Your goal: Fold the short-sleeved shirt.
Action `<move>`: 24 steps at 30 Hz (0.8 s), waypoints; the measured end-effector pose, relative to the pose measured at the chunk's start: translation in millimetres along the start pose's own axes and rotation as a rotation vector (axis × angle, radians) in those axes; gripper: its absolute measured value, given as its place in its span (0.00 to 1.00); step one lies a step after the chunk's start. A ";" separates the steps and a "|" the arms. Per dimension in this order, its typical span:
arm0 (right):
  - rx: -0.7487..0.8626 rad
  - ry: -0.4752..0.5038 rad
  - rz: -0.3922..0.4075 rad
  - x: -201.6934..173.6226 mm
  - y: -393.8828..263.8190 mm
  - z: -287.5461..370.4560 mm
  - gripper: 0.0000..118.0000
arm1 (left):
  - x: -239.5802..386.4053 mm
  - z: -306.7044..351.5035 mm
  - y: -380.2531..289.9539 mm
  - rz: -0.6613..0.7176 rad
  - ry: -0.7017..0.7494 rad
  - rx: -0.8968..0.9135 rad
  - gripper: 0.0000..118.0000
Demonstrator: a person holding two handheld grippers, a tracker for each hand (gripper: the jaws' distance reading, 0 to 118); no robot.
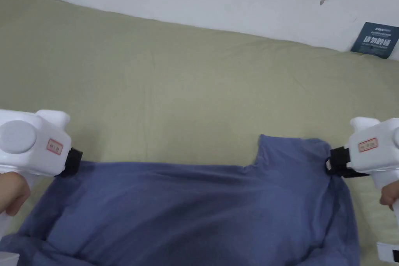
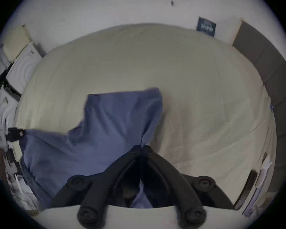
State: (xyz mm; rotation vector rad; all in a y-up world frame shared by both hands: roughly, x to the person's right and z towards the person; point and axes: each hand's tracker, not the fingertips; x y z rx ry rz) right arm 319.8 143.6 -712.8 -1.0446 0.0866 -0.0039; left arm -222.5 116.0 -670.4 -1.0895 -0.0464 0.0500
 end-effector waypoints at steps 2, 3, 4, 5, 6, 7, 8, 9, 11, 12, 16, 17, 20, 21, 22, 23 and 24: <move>0.099 0.004 0.027 -7.5 -5.0 25.3 0.03 | -3.0 13.3 0.7 -0.005 -0.011 0.040 0.04; 0.130 0.015 0.013 -8.1 -8.1 37.0 0.03 | -4.2 20.2 1.0 -0.009 -0.019 0.072 0.03; 0.160 0.034 0.020 -8.7 -11.9 49.5 0.03 | -6.2 29.0 0.1 -0.008 -0.032 0.103 0.03; 0.192 0.046 0.036 -9.6 -17.1 62.7 0.03 | -9.3 37.2 -2.6 -0.001 -0.035 0.112 0.03; 0.189 0.042 0.036 -10.6 -21.0 71.5 0.03 | -10.7 44.3 -4.7 -0.001 -0.041 0.128 0.03; 0.208 0.037 0.047 -11.5 -26.9 82.8 0.03 | -12.4 54.6 -9.0 -0.008 -0.061 0.164 0.03; 0.230 0.037 0.056 -11.1 -35.7 96.3 0.03 | -14.4 66.2 -15.2 -0.023 -0.076 0.189 0.03; 0.238 0.045 0.053 -9.8 -42.3 105.7 0.03 | -16.1 74.6 -20.4 -0.029 -0.074 0.201 0.03; 0.266 0.054 0.048 -6.2 -59.5 127.8 0.03 | -22.7 95.9 -33.7 -0.046 -0.078 0.223 0.03; 0.274 0.059 0.043 -4.0 -66.0 135.2 0.03 | -25.4 102.5 -38.1 -0.047 -0.076 0.224 0.03; 0.298 0.063 -0.022 5.1 -105.3 165.0 0.03 | -40.5 131.9 -69.6 -0.030 -0.121 0.238 0.03; 0.298 0.082 -0.034 6.7 -117.4 170.2 0.03 | -41.4 137.1 -79.3 -0.032 -0.143 0.235 0.03; 0.298 0.078 -0.056 2.5 -154.7 182.1 0.03 | -44.3 146.9 -108.5 -0.056 -0.169 0.222 0.03; 0.295 0.078 -0.067 1.7 -165.8 184.9 0.03 | -43.2 148.7 -117.7 -0.058 -0.163 0.211 0.03; 0.292 0.082 -0.075 0.7 -178.5 188.1 0.03 | -43.9 149.4 -128.7 -0.062 -0.161 0.199 0.03; 0.275 0.084 -0.099 0.5 -191.6 191.4 0.03 | -45.1 149.4 -140.0 -0.073 -0.165 0.175 0.03; 0.266 0.080 -0.107 0.6 -200.7 193.5 0.03 | -46.1 149.1 -148.1 -0.083 -0.158 0.167 0.03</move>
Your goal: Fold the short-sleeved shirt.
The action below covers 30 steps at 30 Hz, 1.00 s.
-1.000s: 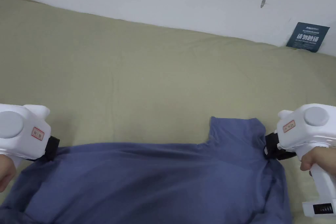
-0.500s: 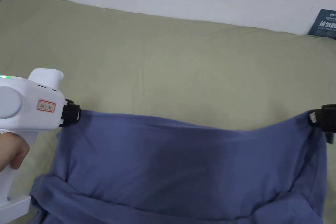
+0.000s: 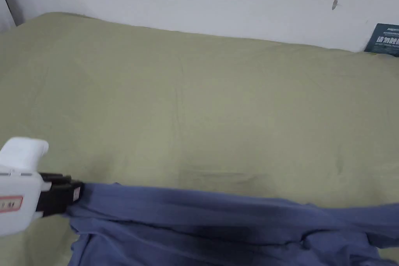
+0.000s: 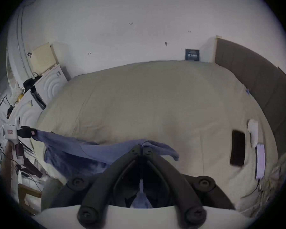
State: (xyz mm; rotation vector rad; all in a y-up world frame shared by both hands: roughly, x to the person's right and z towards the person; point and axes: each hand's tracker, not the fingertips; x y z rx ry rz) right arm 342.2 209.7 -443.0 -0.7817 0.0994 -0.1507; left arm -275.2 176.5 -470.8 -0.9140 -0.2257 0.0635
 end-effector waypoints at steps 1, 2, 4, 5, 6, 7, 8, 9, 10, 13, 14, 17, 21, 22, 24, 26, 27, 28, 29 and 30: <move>-0.007 -0.003 -0.010 2.7 -10.7 3.9 0.03 | 0.1 0.5 -9.2 0.004 -0.005 -0.026 0.03; -0.033 -0.021 -0.031 5.3 -20.7 7.4 0.03 | 0.4 1.5 -18.9 0.007 0.000 -0.030 0.03; -0.109 -0.049 -0.071 9.8 -39.5 9.4 0.03 | -2.5 -0.7 -34.6 0.026 -0.027 -0.083 0.03; -0.130 -0.065 -0.077 10.8 -50.2 9.4 0.03 | -3.0 -0.2 -41.1 0.033 -0.025 -0.096 0.03; -0.154 -0.056 -0.072 12.0 -58.9 9.8 0.03 | -3.4 -2.5 -47.7 0.031 -0.028 -0.116 0.04; -0.177 -0.081 -0.075 11.4 -68.5 8.7 0.03 | -3.0 -4.8 -54.4 0.026 -0.029 -0.146 0.03; -0.201 -0.091 -0.060 10.5 -76.6 6.4 0.03 | -2.6 -7.3 -60.5 0.021 -0.031 -0.183 0.03; -0.220 -0.107 -0.047 9.3 -82.2 4.1 0.03 | -1.4 -9.0 -65.4 0.008 -0.029 -0.204 0.03; -0.219 -0.119 -0.046 10.3 -89.1 2.4 0.03 | -0.7 -12.3 -70.3 -0.006 -0.020 -0.229 0.03; -0.235 -0.146 -0.015 6.7 -99.6 -9.5 0.03 | -0.8 -21.4 -79.9 0.013 -0.016 -0.260 0.03; -0.246 -0.162 0.016 6.4 -102.0 -13.5 0.03 | -0.2 -24.4 -82.0 0.020 -0.015 -0.270 0.03; -0.258 -0.169 0.032 3.2 -104.0 -25.7 0.03 | 1.4 -31.8 -85.2 0.023 -0.005 -0.273 0.10; -0.281 -0.029 -0.087 8.9 -95.4 -11.2 0.60 | -11.5 -22.5 -83.6 0.106 0.041 -0.270 0.60; -0.244 -0.003 -0.126 10.9 -92.1 2.6 0.62 | -18.0 -11.8 -82.7 0.162 0.012 -0.252 0.60; -0.134 0.020 -0.140 5.6 -79.8 30.8 0.62 | -27.1 16.5 -76.7 0.266 -0.012 -0.165 0.60; -0.018 -0.029 -0.072 -15.3 -63.9 59.3 0.62 | -23.1 52.3 -63.5 0.288 0.059 0.006 0.60; 0.035 -0.060 -0.022 -27.0 -57.1 67.1 0.62 | -16.0 66.3 -56.3 0.272 0.095 0.087 0.60; 0.088 -0.100 0.024 -40.6 -50.0 74.3 0.62 | -3.6 79.5 -45.9 0.233 0.134 0.185 0.59; 0.139 -0.144 0.077 -56.7 -42.2 78.9 0.62 | 15.6 93.5 -35.7 0.207 0.151 0.279 0.59; 0.175 -0.166 0.116 -71.3 -37.8 79.3 0.62 | 29.7 103.9 -29.0 0.193 0.158 0.357 0.59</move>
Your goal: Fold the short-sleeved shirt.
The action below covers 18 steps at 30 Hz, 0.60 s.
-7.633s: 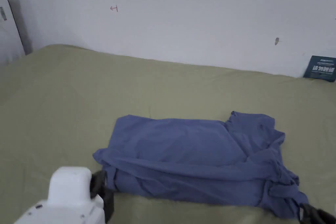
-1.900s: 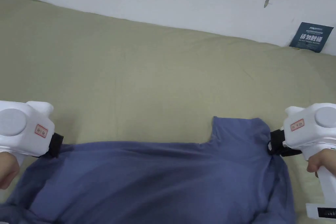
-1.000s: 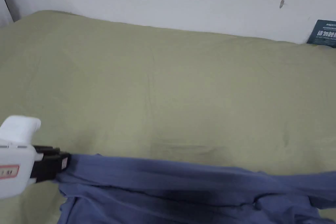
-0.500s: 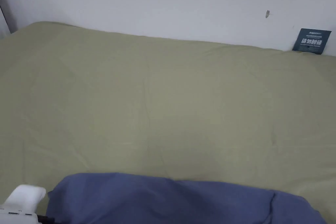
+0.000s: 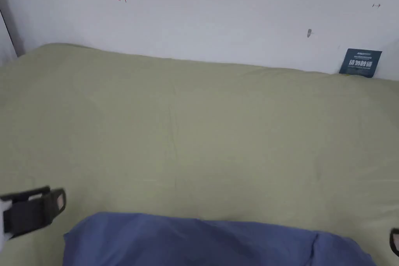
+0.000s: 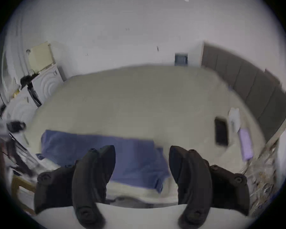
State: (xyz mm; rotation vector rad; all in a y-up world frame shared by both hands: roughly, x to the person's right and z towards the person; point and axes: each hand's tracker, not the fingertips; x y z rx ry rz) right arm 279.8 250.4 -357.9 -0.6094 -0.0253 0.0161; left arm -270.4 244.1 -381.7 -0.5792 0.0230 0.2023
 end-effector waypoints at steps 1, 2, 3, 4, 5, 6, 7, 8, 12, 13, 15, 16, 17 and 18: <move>0.045 -0.034 0.038 -15.6 7.3 3.0 0.62 | 18.5 9.6 6.3 -0.005 -0.018 0.080 0.59; 0.080 -0.060 0.058 -29.0 11.5 3.9 0.62 | 35.3 16.7 9.0 -0.017 -0.047 0.126 0.57; 0.089 -0.070 0.059 -42.6 15.1 4.6 0.61 | 56.6 20.2 9.1 -0.036 -0.060 0.183 0.49; 0.113 -0.087 0.069 -55.3 14.5 3.0 0.61 | 78.1 25.3 8.4 -0.065 -0.050 0.205 0.36; 0.131 -0.084 0.057 -69.7 13.6 6.3 0.61 | 102.3 28.1 1.0 -0.109 -0.028 0.225 0.22; 0.150 -0.070 0.034 -80.3 9.8 11.1 0.60 | 120.0 31.3 -6.4 -0.143 -0.012 0.239 0.08; 0.196 -0.036 0.018 -92.1 2.9 17.4 0.52 | 132.2 29.6 -18.7 -0.171 -0.002 0.260 0.04; 0.227 -0.010 0.005 -102.2 -5.9 20.0 0.24 | 146.9 33.6 -30.0 -0.181 -0.055 0.272 0.02; 0.257 -0.041 0.020 -137.5 -42.0 36.5 0.00 | 179.9 48.1 -68.7 -0.193 -0.171 0.220 0.00; 0.259 -0.032 0.041 -143.1 -50.4 39.9 0.00 | 185.2 51.7 -77.9 -0.180 -0.206 0.187 0.00; 0.268 -0.039 0.054 -147.6 -59.3 43.6 0.00 | 187.8 54.3 -88.1 -0.184 -0.209 0.175 0.00; 0.270 -0.036 0.051 -154.4 -65.9 49.1 0.00 | 189.6 55.1 -92.5 -0.184 -0.200 0.168 0.00; 0.258 -0.022 0.048 -153.9 -65.4 49.1 0.00 | 188.6 55.7 -94.6 -0.176 -0.199 0.150 0.00; 0.256 -0.019 0.044 -153.0 -65.5 48.8 0.00 | 187.0 55.5 -94.8 -0.158 -0.204 0.138 0.00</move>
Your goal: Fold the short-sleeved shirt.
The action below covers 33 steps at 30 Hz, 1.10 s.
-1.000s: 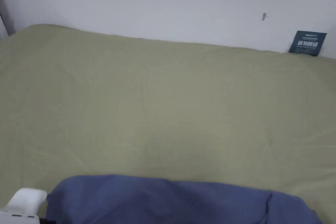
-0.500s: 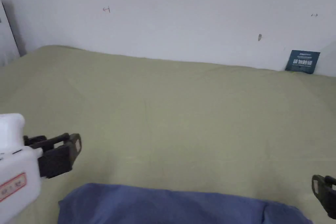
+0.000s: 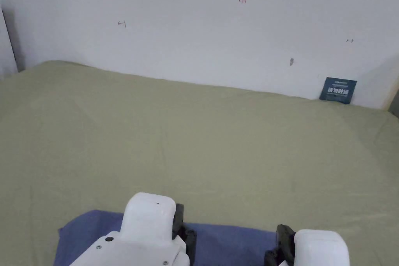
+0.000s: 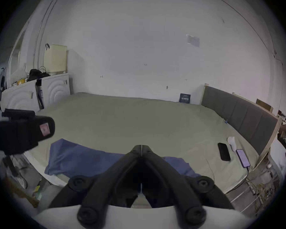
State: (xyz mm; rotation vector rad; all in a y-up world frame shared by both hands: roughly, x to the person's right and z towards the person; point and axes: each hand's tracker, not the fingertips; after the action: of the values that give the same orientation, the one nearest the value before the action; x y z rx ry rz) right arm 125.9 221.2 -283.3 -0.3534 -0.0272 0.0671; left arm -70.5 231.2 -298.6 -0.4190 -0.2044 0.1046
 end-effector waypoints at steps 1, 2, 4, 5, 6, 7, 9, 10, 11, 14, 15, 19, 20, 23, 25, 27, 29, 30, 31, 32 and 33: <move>-0.002 0.004 0.002 0.8 0.3 -0.9 0.00 | -2.3 -0.4 1.3 0.026 -0.005 -0.011 0.00; -0.002 0.008 0.006 0.4 2.0 -1.5 0.00 | -8.1 -1.0 3.2 0.043 -0.020 -0.013 0.00; -0.009 0.013 -0.001 8.2 6.2 -4.1 0.00 | -24.9 -4.6 10.9 0.026 -0.014 -0.009 0.00; -0.009 0.019 -0.006 13.7 9.3 -4.8 0.00 | -39.5 -6.5 17.5 0.025 0.004 -0.001 0.00; -0.009 0.025 -0.009 18.1 11.4 -5.0 0.00 | -56.7 -9.8 22.1 0.032 0.018 0.001 0.00; -0.007 0.029 -0.012 24.7 13.1 -5.8 0.00 | -83.4 -16.1 27.5 0.037 0.018 -0.006 0.00; -0.008 0.024 -0.013 35.6 14.6 -8.2 0.00 | -131.3 -27.9 34.2 0.056 0.067 -0.026 0.00; -0.018 0.014 -0.015 41.0 15.7 -11.3 0.00 | -161.4 -37.1 37.1 0.055 0.052 -0.090 0.00; -0.029 0.001 -0.025 46.5 15.5 -13.9 0.00 | -190.6 -46.9 36.3 0.094 0.044 -0.144 0.00; -0.066 -0.011 -0.059 55.7 12.3 -24.7 0.00 | -250.1 -67.0 21.5 0.185 0.000 -0.273 0.06; -0.085 -0.011 -0.062 57.2 11.2 -28.2 0.00 | -261.3 -71.5 14.7 0.212 0.034 -0.310 0.19; -0.145 0.018 -0.094 61.4 6.2 -38.9 0.00 | -303.9 -97.3 -31.3 0.422 -0.162 -0.471 0.89; -0.153 0.024 -0.095 60.9 6.1 -40.5 0.00 | -311.0 -104.3 -42.6 0.496 -0.206 -0.501 0.89; -0.164 0.042 -0.100 59.7 5.1 -41.5 0.00 | -314.3 -118.5 -70.2 0.560 -0.224 -0.557 0.89; -0.167 0.054 -0.099 58.5 5.7 -41.8 0.00 | -309.9 -128.1 -80.1 0.550 -0.177 -0.565 0.89; -0.171 0.059 -0.086 57.2 5.7 -42.2 0.00 | -307.4 -134.3 -85.0 0.569 -0.173 -0.557 0.89; -0.174 0.060 -0.081 56.6 5.3 -42.1 0.00 | -303.1 -137.2 -86.1 0.650 -0.282 -0.462 0.89; -0.178 0.063 -0.084 56.6 4.9 -42.2 0.00 | -301.3 -140.0 -86.5 0.688 -0.327 -0.439 0.89; -0.183 0.068 -0.093 56.8 4.3 -42.3 0.00 | -297.1 -146.2 -87.5 0.719 -0.340 -0.437 0.89; -0.187 0.071 -0.101 56.9 3.8 -42.3 0.00 | -293.3 -152.9 -88.3 0.715 -0.306 -0.461 0.89; -0.188 0.073 -0.105 56.9 3.3 -42.1 0.00 | -290.1 -157.1 -89.5 0.712 -0.274 -0.482 0.89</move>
State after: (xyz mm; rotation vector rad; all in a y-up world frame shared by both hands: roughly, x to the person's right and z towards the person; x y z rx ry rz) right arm 184.0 213.7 -323.2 -0.5415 0.0198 -0.0529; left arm -313.6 46.8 -452.8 -0.9481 -0.3450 0.8264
